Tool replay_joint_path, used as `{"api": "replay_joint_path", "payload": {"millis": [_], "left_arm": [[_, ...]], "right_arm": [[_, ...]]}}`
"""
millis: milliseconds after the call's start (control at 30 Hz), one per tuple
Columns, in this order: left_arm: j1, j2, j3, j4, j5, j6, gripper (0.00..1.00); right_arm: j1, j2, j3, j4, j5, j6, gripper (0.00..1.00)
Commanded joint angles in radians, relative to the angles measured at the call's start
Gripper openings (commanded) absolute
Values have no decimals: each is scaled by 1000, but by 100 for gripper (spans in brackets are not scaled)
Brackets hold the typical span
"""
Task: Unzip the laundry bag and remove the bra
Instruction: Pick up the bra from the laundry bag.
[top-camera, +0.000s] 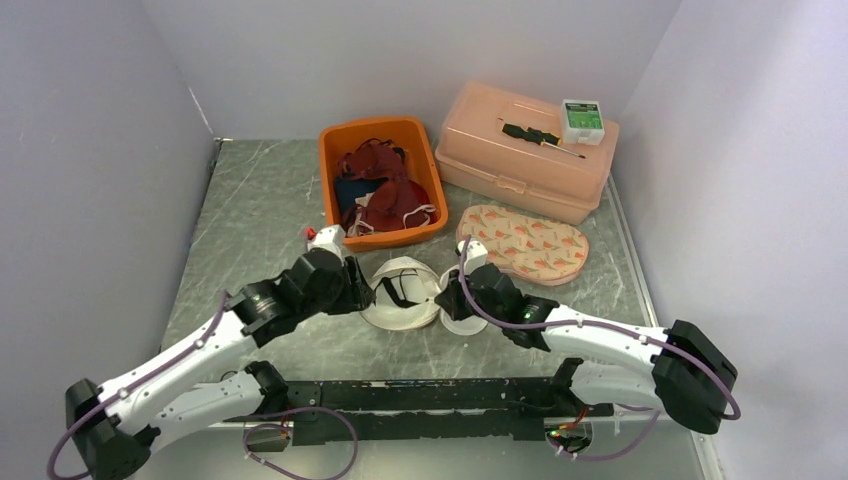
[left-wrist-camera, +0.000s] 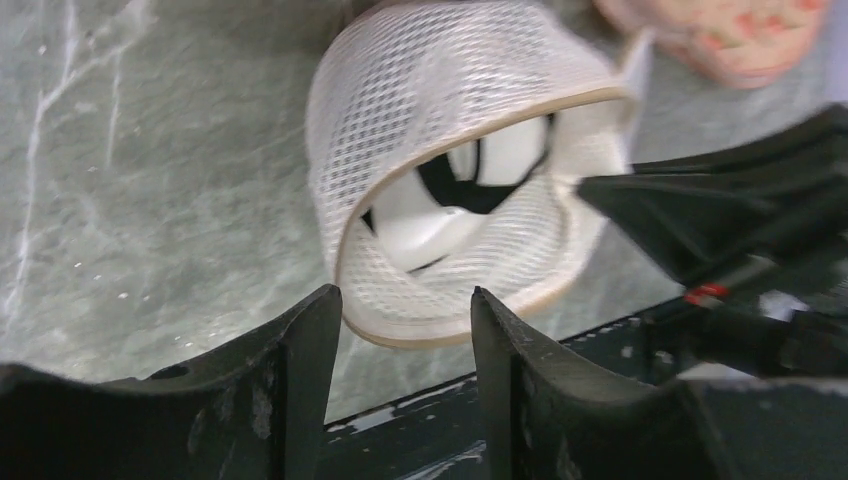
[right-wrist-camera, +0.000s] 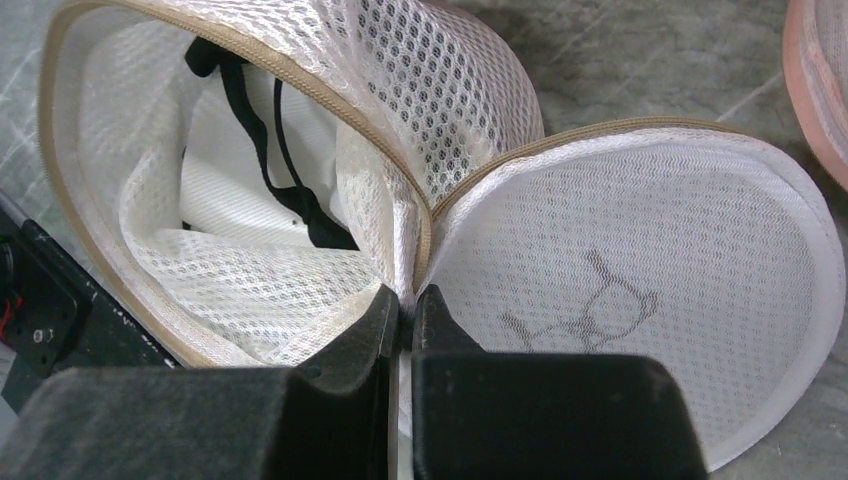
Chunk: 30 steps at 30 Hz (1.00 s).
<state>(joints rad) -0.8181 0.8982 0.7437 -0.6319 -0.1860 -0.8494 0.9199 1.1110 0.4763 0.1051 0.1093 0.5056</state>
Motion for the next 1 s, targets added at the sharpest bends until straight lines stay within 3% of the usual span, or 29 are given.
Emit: {"api": "replay_joint_path", "payload": {"millis": [0, 100, 300, 467, 700, 967], "left_arm": [[-4, -96, 34, 74, 82, 13, 56], [-4, -76, -13, 196, 154, 6, 55], [-4, 107, -30, 338, 193, 19, 53], [-4, 211, -3, 306, 150, 17, 59], [-4, 171, -64, 280, 57, -15, 75], [-2, 234, -59, 360, 59, 78, 78]], "right_arm": [[7, -21, -20, 44, 14, 40, 0], [16, -28, -37, 65, 4, 60, 0], [37, -55, -61, 68, -2, 76, 0], [43, -85, -76, 50, 4, 82, 0], [44, -101, -91, 50, 3, 79, 0], [44, -88, -98, 75, -8, 67, 0]]}}
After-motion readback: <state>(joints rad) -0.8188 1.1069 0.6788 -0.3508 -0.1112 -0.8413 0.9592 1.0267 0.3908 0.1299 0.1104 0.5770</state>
